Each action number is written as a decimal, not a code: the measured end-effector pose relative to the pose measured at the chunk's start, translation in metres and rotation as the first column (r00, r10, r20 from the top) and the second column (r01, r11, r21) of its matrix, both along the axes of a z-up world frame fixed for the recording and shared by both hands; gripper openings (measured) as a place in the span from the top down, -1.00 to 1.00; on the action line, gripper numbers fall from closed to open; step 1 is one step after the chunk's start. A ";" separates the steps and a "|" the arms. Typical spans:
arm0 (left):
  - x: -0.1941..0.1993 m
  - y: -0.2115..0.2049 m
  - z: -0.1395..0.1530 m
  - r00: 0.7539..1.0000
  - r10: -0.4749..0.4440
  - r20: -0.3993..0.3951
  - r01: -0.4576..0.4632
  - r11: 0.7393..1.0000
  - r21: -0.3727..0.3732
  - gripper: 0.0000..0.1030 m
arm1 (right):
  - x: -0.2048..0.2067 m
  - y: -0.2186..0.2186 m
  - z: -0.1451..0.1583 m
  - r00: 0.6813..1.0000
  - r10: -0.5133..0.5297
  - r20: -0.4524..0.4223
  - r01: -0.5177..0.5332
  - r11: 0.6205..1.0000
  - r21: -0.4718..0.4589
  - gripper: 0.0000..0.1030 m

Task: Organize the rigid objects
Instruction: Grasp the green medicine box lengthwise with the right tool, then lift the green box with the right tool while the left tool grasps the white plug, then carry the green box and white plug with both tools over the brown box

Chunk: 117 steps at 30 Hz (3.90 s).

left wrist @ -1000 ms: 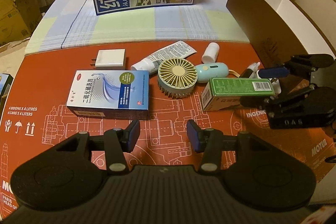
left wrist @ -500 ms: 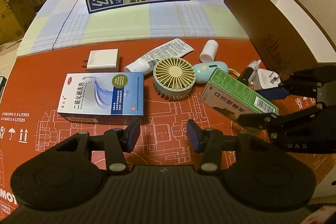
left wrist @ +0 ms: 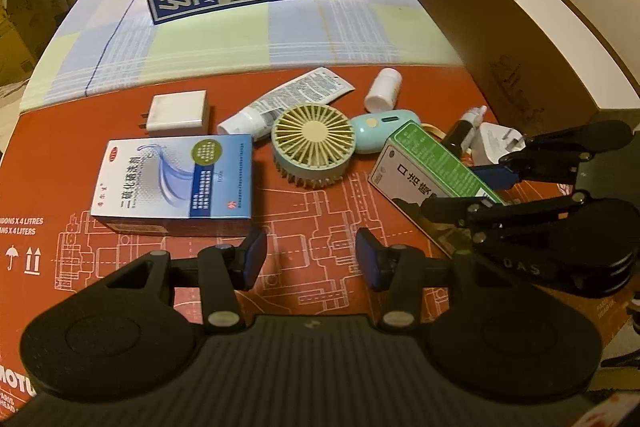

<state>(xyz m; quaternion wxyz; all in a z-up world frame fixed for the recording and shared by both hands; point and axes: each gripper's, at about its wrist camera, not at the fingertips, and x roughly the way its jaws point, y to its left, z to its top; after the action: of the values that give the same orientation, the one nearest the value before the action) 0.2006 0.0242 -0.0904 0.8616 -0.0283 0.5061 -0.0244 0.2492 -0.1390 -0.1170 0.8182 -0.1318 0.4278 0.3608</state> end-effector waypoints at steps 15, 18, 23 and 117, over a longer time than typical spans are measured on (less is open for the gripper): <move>0.011 -0.065 0.009 0.970 -0.238 0.053 0.240 0.970 -0.041 0.14 | -0.053 -0.096 0.029 0.970 -0.245 0.003 0.244 0.967 0.072 0.48; 0.015 -0.087 0.008 0.950 -0.307 0.062 0.310 0.949 -0.051 0.14 | -0.066 -0.122 0.033 0.946 -0.323 -0.003 0.323 0.943 0.077 0.48; 0.023 -0.121 0.008 0.900 -0.428 0.086 0.433 0.900 -0.056 0.14 | -0.084 -0.165 0.040 0.887 -0.461 -0.007 0.460 0.883 0.089 0.48; 0.012 -0.146 0.079 0.840 -0.497 0.219 0.490 0.867 0.089 0.79 | -0.083 -0.223 0.092 0.797 -0.602 -0.048 0.601 0.782 0.164 0.48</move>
<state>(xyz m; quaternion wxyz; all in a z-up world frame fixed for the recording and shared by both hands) 0.2123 -0.1222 -0.0111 0.8803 0.1185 0.3911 -0.2411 0.1665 -0.3624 -0.0249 0.9001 0.0810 0.4121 0.1162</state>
